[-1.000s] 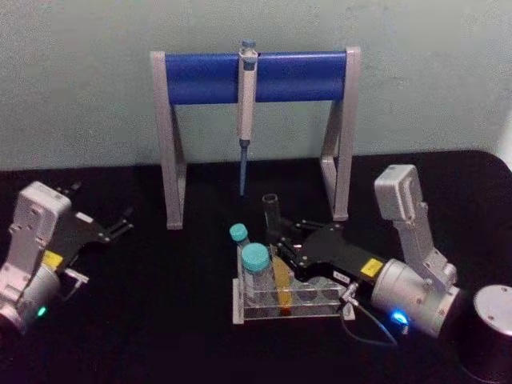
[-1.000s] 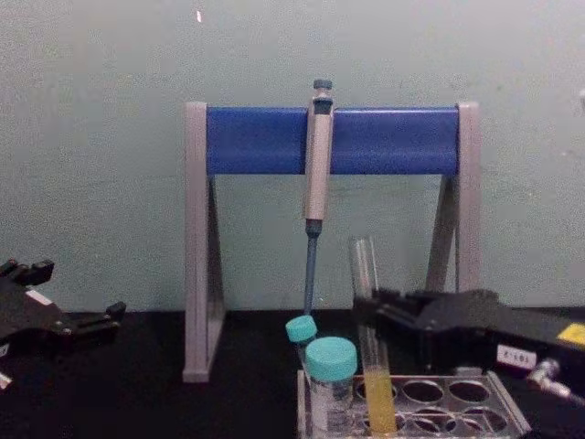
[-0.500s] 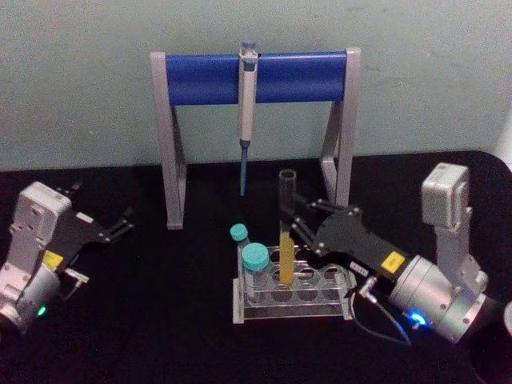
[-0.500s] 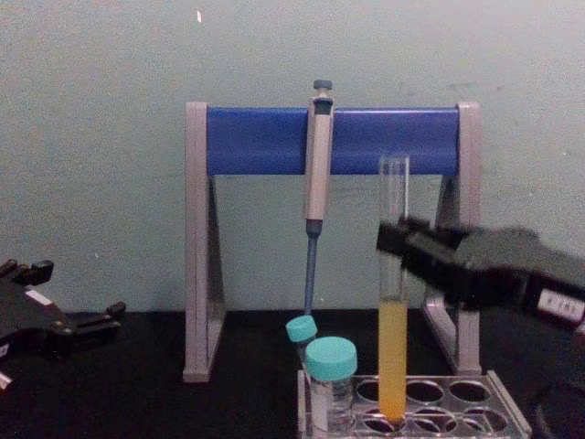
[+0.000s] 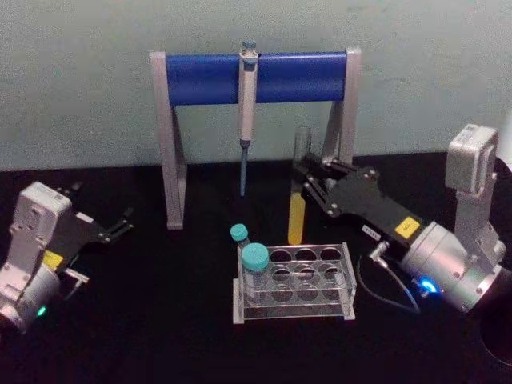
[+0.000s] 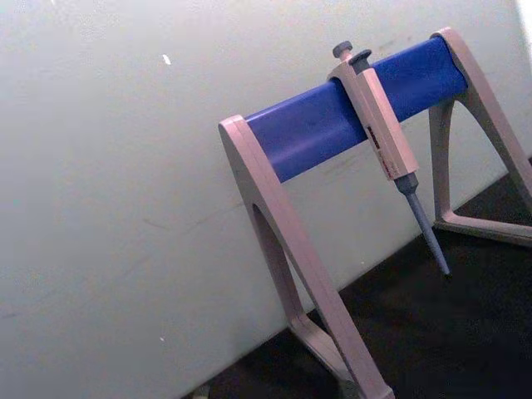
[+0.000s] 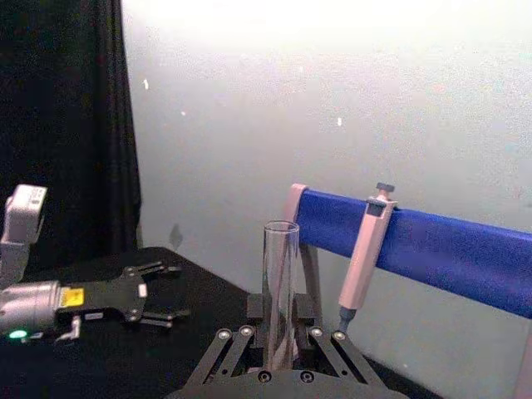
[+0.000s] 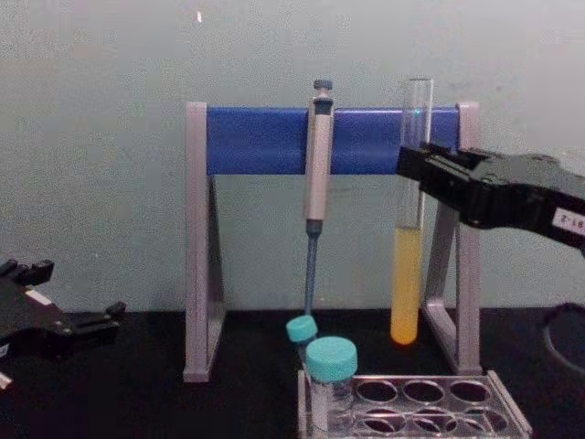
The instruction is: Pick up the test tube from the test tube rack, shake it, then place it back into the test tube rack.
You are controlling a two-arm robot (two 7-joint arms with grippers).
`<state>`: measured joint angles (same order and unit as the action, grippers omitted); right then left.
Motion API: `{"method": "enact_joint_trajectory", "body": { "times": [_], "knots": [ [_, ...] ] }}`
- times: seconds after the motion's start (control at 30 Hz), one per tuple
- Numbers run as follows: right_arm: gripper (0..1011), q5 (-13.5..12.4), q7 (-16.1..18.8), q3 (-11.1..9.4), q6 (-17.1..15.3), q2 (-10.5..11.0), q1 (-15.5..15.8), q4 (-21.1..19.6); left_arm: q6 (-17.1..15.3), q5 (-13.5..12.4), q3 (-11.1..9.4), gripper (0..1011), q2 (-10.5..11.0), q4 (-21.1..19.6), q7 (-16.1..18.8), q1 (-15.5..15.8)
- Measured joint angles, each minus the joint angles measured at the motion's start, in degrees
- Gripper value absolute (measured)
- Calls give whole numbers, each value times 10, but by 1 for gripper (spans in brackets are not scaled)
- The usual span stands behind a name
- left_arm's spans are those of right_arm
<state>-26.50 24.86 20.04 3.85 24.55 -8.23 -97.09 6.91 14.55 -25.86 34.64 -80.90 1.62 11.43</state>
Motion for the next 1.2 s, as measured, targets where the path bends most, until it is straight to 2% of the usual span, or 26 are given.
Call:
{"method": "enact_joint_trajectory", "body": {
  "times": [0.4,0.63,0.77,0.97,1.1,1.2],
  "knots": [
    [220,3,-2,3,-10,-11,-20,18,0,0,0,1001,0,0,0,0],
    [220,6,-5,1,-11,-10,-22,19,0,0,0,1001,0,0,0,0],
    [220,6,-7,-10,-8,4,-3,0,0,0,0,1001,0,0,0,0],
    [220,-1,-2,-28,-2,31,44,-43,0,0,0,1001,0,0,0,0],
    [220,-7,10,-27,-1,43,66,-64,0,0,0,1001,0,0,0,0],
    [220,-8,20,-15,-2,43,68,-68,0,0,0,1001,0,0,0,0]
  ]
}}
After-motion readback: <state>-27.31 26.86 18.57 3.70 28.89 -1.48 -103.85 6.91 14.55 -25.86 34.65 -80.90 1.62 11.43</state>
